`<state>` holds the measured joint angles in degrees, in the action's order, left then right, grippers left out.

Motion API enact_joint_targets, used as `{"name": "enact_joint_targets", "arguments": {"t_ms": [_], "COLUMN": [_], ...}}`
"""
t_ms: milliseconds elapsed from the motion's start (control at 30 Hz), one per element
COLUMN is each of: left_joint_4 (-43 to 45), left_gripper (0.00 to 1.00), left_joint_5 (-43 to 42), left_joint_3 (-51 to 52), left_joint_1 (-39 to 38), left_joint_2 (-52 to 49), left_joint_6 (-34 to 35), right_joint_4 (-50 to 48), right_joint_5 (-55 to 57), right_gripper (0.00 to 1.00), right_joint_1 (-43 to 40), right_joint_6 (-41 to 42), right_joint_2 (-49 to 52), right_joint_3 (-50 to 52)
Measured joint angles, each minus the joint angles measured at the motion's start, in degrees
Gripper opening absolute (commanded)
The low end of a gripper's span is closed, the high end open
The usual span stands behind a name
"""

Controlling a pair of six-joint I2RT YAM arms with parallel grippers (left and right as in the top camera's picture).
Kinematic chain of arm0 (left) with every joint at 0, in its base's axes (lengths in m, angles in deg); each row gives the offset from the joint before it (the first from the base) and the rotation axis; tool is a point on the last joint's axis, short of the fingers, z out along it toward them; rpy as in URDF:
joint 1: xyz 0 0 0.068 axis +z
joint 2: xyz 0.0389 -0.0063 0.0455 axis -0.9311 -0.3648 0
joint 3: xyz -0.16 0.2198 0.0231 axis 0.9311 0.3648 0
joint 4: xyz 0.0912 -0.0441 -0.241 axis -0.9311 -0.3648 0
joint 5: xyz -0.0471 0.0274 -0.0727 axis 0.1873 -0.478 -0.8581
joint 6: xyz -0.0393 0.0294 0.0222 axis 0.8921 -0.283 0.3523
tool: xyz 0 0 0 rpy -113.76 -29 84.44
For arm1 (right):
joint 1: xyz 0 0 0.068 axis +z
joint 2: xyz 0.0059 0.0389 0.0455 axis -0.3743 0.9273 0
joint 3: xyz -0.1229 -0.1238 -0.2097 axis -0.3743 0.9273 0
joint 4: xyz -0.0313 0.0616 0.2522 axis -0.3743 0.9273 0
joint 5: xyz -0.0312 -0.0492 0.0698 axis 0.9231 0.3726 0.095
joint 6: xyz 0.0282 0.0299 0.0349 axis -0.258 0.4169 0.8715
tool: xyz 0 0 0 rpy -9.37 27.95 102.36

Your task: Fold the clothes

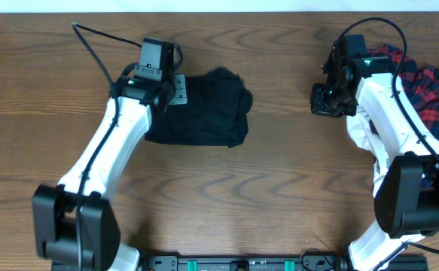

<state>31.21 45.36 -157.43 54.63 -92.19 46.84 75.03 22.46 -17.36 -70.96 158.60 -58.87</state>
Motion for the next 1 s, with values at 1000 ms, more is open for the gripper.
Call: {"name": "enact_joint_targets", "arguments": {"t_ms": [1000], "left_joint_4": [-12.8], "left_gripper": [0.06], "left_joint_5": [-10.2], "left_joint_3": [-0.5], "left_joint_1": [-0.8], "left_joint_2": [-16.8], "left_joint_6": [1.9], "right_joint_4": [-0.1], "right_joint_5": [0.0], "right_gripper": [0.09], "right_joint_1": [0.0], "right_joint_6": [0.0], "right_joint_2": [0.0], "right_joint_3": [0.0]}}
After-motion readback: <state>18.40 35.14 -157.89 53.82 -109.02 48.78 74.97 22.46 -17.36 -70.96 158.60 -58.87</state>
